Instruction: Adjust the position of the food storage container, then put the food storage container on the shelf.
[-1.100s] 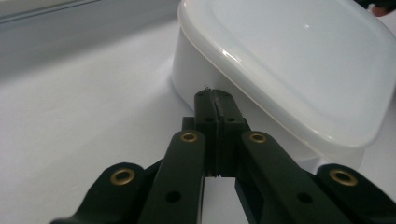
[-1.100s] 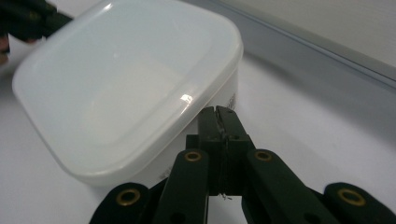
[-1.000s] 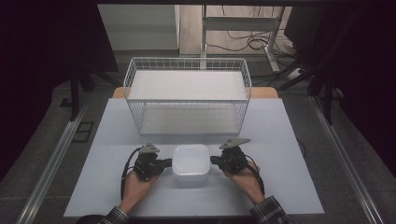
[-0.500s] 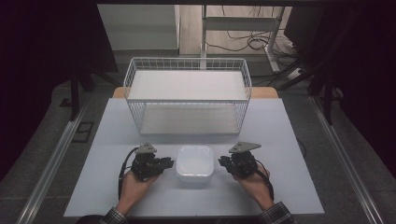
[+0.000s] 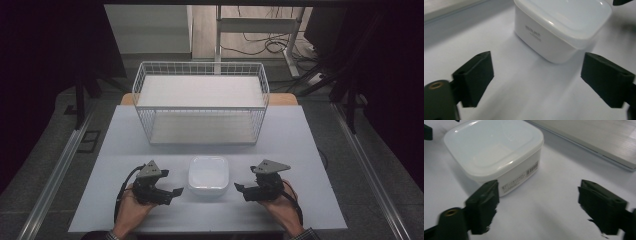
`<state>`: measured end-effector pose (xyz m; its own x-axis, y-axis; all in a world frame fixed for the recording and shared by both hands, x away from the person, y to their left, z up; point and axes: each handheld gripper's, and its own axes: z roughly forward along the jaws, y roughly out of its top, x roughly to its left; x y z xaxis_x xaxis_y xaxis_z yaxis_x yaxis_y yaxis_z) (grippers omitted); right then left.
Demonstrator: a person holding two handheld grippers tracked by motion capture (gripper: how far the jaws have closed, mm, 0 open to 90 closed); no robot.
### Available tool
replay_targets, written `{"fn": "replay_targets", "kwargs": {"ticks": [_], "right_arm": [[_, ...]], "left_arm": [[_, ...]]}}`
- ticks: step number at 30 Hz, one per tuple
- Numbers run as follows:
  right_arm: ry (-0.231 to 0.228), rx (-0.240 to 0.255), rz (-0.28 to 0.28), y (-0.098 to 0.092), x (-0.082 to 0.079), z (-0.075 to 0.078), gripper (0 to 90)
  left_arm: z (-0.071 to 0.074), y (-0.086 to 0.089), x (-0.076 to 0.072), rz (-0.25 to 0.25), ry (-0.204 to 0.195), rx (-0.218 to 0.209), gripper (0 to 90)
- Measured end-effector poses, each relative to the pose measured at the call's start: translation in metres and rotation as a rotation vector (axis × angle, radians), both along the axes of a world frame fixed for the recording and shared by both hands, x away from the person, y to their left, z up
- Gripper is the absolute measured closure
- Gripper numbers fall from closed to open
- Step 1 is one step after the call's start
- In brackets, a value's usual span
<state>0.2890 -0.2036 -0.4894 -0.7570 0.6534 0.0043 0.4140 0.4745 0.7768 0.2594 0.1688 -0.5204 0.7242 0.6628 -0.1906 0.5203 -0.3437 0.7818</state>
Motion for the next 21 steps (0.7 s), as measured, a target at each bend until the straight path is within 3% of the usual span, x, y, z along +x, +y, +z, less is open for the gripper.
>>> {"fn": "replay_targets", "kwargs": {"ticks": [3,12,21], "right_arm": [[0.014,-0.001,-0.002,-0.003,0.001,-0.002,5.6],[0.017,0.015,-0.005,-0.004,0.005,-0.004,2.9],[0.042,0.068,0.007,0.001,0.007,0.001,2.3]], "left_arm": [[-0.004,-0.001,0.0,0.001,-0.009,0.023,6.9],[-0.009,0.003,0.006,-0.004,-0.025,-0.007,1.9],[0.001,-0.006,0.015,-0.032,0.0,-0.019,3.1]]}}
